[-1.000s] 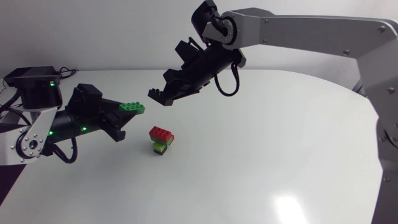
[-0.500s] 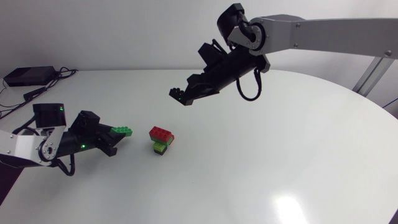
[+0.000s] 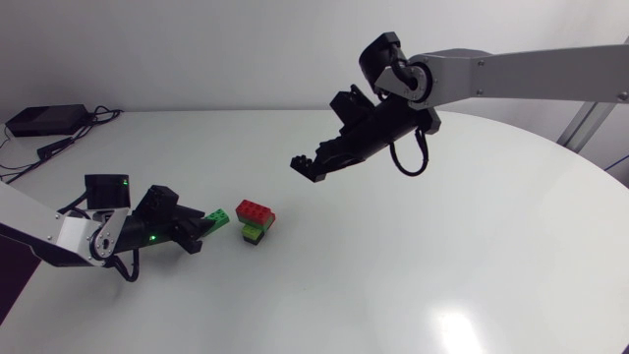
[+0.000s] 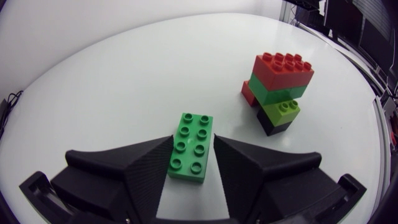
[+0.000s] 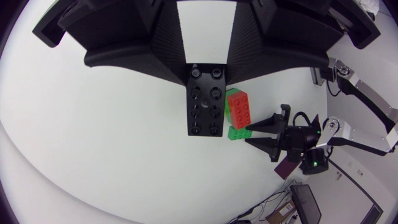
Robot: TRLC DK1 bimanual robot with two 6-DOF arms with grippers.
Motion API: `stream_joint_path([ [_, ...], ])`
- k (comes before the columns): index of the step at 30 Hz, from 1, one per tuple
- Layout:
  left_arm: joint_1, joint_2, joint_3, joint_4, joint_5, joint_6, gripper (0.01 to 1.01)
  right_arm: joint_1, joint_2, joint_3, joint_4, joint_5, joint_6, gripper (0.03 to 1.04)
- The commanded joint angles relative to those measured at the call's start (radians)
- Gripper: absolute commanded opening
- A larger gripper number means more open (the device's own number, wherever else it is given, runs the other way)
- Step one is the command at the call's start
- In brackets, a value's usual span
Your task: Separate the duplo bricks
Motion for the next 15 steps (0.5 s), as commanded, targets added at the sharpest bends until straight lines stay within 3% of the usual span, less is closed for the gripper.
stream_joint_path([
  [1, 0.007, -0.093, 0.008, -0.001, 0.003, -0.046, 0.487, -0.015, -0.029, -0.045, 0.015, 0.022, -0.04, 0.1],
  [2, 0.007, -0.127, 0.011, -0.03, 0.003, -0.046, 0.495, -0.016, -0.029, -0.054, 0.02, 0.042, -0.051, 0.1],
  [8, -0.034, -0.289, 0.062, -0.213, 0.0, -0.037, 0.77, -0.019, -0.014, -0.129, 0.067, 0.148, -0.103, 0.1],
  [15, -0.137, -0.325, 0.117, -0.328, -0.034, -0.014, 0.836, -0.01, -0.006, -0.272, 0.155, 0.223, -0.163, 0.11],
])
